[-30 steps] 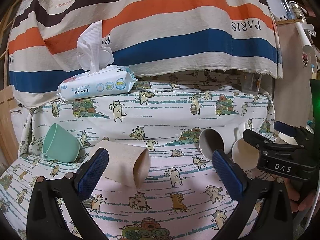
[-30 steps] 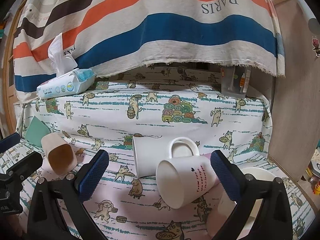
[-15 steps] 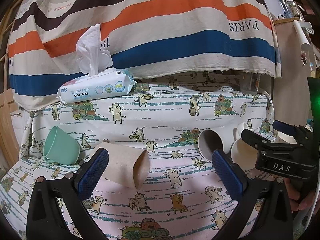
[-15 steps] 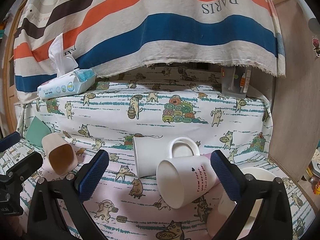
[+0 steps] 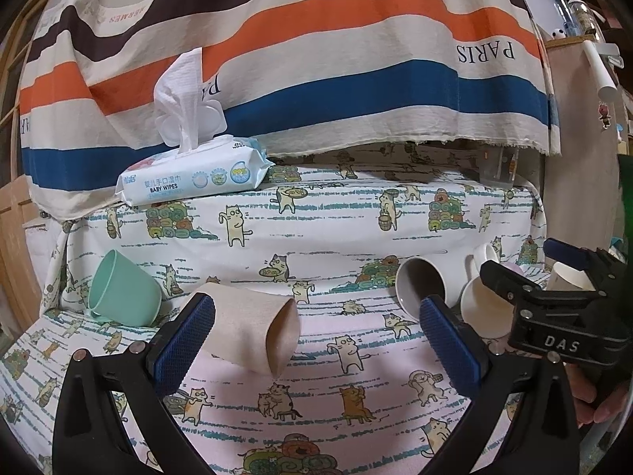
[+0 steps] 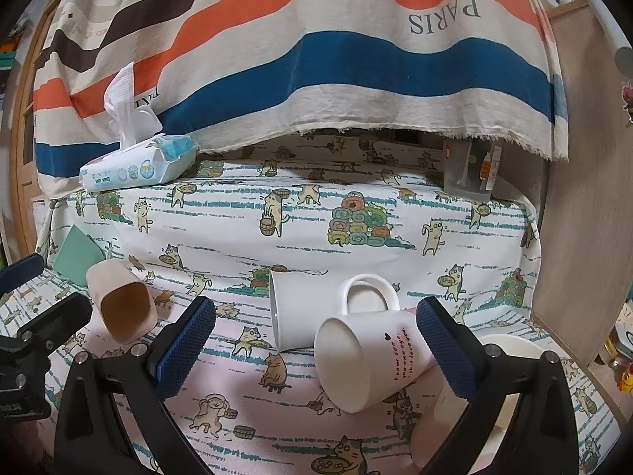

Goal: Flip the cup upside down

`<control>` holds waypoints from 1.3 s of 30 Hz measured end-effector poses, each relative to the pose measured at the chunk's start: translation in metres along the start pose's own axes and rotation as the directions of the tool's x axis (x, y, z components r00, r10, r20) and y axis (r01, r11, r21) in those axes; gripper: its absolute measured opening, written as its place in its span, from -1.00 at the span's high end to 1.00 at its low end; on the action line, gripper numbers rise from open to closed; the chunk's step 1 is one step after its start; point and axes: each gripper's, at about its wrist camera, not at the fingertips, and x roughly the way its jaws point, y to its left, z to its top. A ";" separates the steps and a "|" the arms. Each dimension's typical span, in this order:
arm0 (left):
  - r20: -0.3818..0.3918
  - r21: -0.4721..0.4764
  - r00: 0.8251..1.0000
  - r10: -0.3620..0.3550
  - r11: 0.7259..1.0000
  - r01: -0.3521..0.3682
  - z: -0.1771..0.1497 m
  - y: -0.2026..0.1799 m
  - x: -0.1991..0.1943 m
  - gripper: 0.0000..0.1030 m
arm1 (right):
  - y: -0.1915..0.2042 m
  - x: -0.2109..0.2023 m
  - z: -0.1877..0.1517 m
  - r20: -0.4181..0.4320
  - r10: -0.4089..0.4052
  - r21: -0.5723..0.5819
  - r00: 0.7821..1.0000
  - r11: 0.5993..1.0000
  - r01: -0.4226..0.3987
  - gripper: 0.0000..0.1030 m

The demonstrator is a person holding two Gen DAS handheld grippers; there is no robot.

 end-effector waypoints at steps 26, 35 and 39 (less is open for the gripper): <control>-0.003 -0.007 1.000 -0.002 1.000 0.002 0.000 -0.001 -0.001 -0.99 | -0.003 0.002 0.000 -0.015 0.001 0.004 1.000 1.000 0.000 -0.99; 0.002 -0.002 1.000 -0.002 1.000 0.002 0.000 0.000 -0.002 -0.99 | -0.002 0.002 0.000 -0.015 0.001 0.005 1.000 1.000 -0.001 -0.99; 0.002 -0.003 1.000 -0.002 1.000 0.002 0.000 0.000 -0.002 -0.99 | -0.002 0.002 0.000 -0.014 0.001 0.002 1.000 1.000 -0.001 -0.99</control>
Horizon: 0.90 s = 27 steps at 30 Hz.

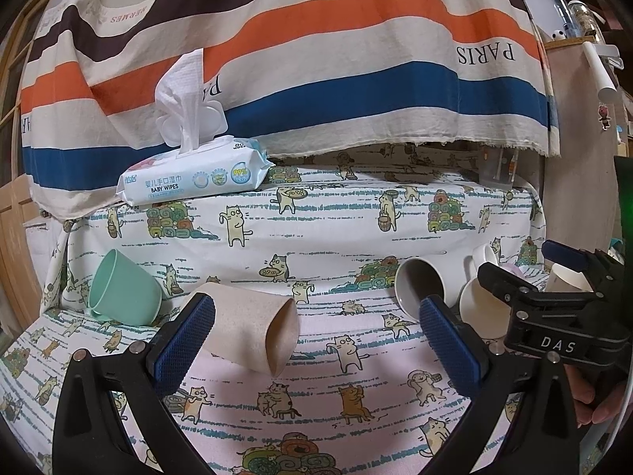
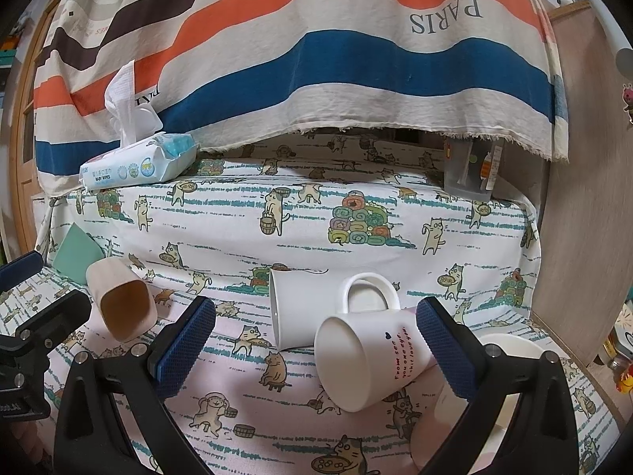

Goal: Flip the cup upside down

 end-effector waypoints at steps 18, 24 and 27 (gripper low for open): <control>0.018 0.001 1.000 0.014 1.000 -0.014 0.001 0.004 -0.004 -0.99 | 0.002 -0.001 0.000 0.003 0.006 -0.001 1.000 1.000 -0.006 -0.99; 0.005 -0.044 1.000 0.014 0.999 -0.014 0.004 0.013 -0.003 -0.99 | 0.005 0.000 0.000 -0.022 0.072 -0.003 0.997 0.997 -0.072 -0.99; 0.002 -0.098 1.000 0.004 0.995 -0.003 0.006 0.025 -0.004 -0.99 | 0.003 0.001 0.002 -0.040 0.140 0.023 0.989 0.990 -0.139 -0.99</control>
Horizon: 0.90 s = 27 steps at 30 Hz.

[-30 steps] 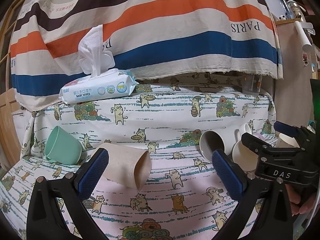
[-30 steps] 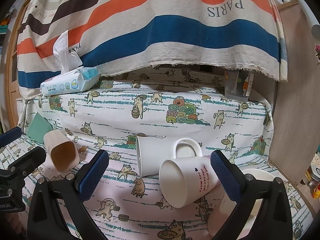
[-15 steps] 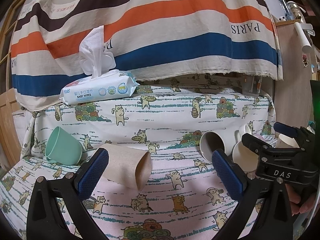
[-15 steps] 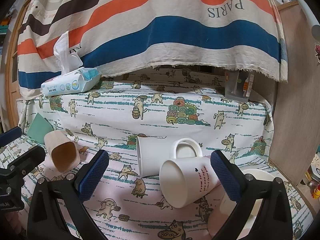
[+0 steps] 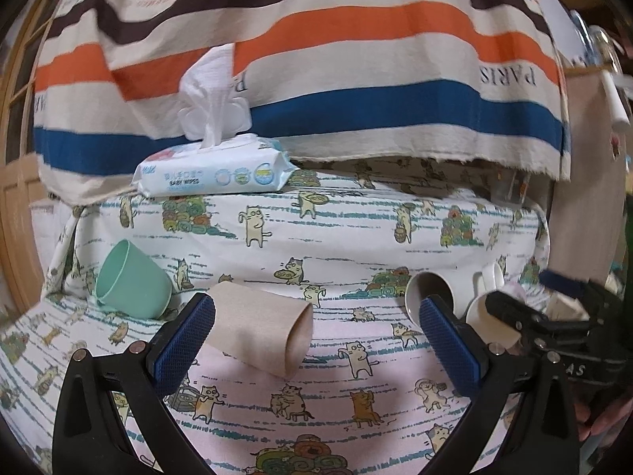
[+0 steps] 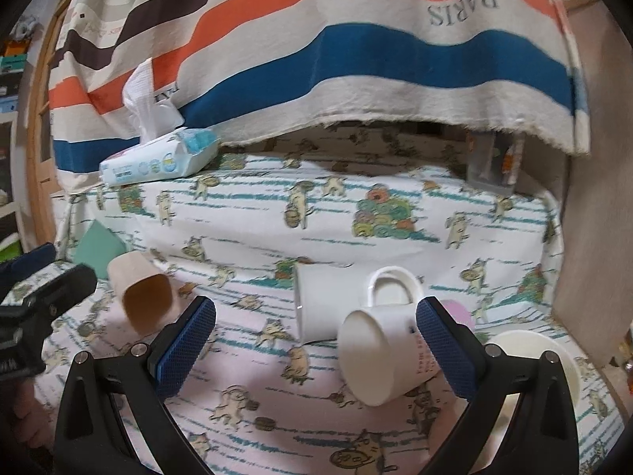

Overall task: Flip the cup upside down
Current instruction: 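Reach the left gripper to the tan paper cup and close on it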

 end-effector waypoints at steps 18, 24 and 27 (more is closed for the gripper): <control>-0.271 -0.417 0.962 0.032 0.897 -0.147 -0.005 0.082 0.040 -0.88 | 0.007 0.012 0.018 -0.019 0.066 0.030 0.998 0.997 -0.065 -0.99; -0.417 -0.547 0.909 0.003 0.798 -0.254 0.002 0.095 0.063 -0.79 | -0.012 -0.001 0.025 0.039 -0.075 0.056 0.996 0.996 0.072 -0.99; -0.466 -0.602 0.885 -0.003 0.734 -0.314 0.009 0.096 0.076 -0.79 | -0.018 -0.014 0.028 0.104 -0.157 0.052 0.982 0.987 0.153 -0.99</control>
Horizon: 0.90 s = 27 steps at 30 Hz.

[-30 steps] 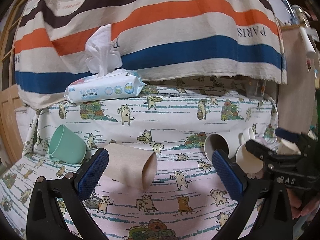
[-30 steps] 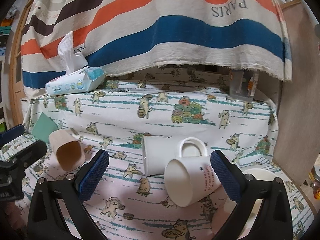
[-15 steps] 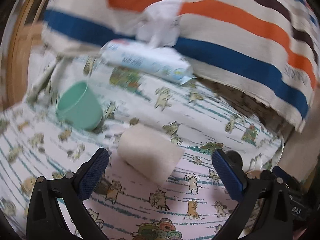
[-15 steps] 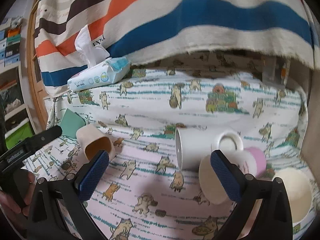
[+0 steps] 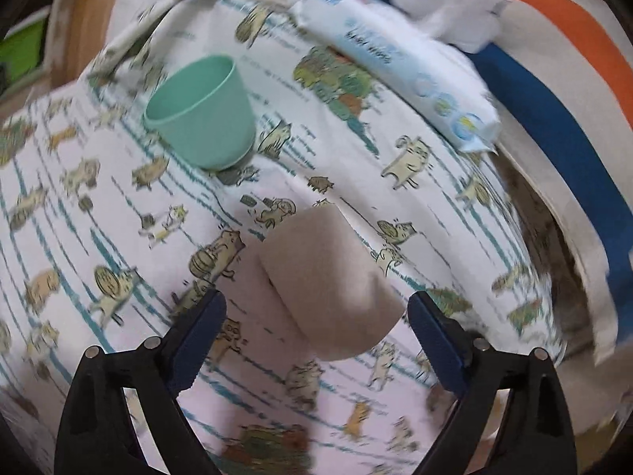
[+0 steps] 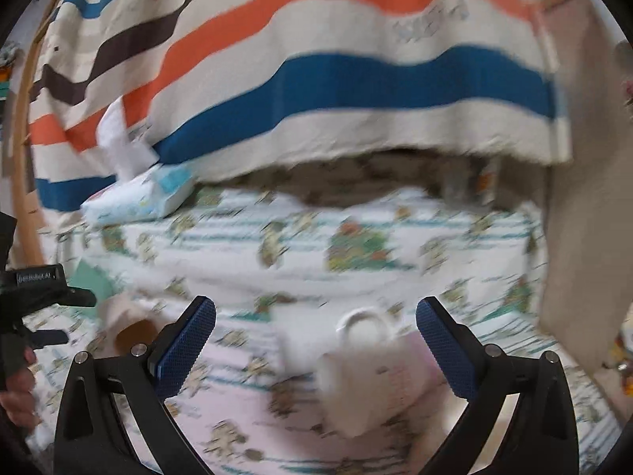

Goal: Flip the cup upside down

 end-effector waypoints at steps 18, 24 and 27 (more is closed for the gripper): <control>-0.176 -0.150 0.918 0.356 0.912 -0.382 0.011 -0.029 0.094 -0.53 | 0.011 -0.008 -0.003 0.036 -0.028 -0.059 0.999 0.998 0.030 -0.99; -0.102 -0.014 0.934 0.343 0.938 -0.346 -0.001 -0.028 0.087 -0.44 | 0.012 -0.006 -0.004 0.037 -0.034 -0.072 0.999 0.997 0.036 -0.99; -0.103 0.065 0.937 0.334 0.942 -0.329 -0.011 -0.030 0.079 -0.43 | 0.012 -0.005 -0.004 0.032 -0.038 -0.070 0.999 0.997 0.040 -0.99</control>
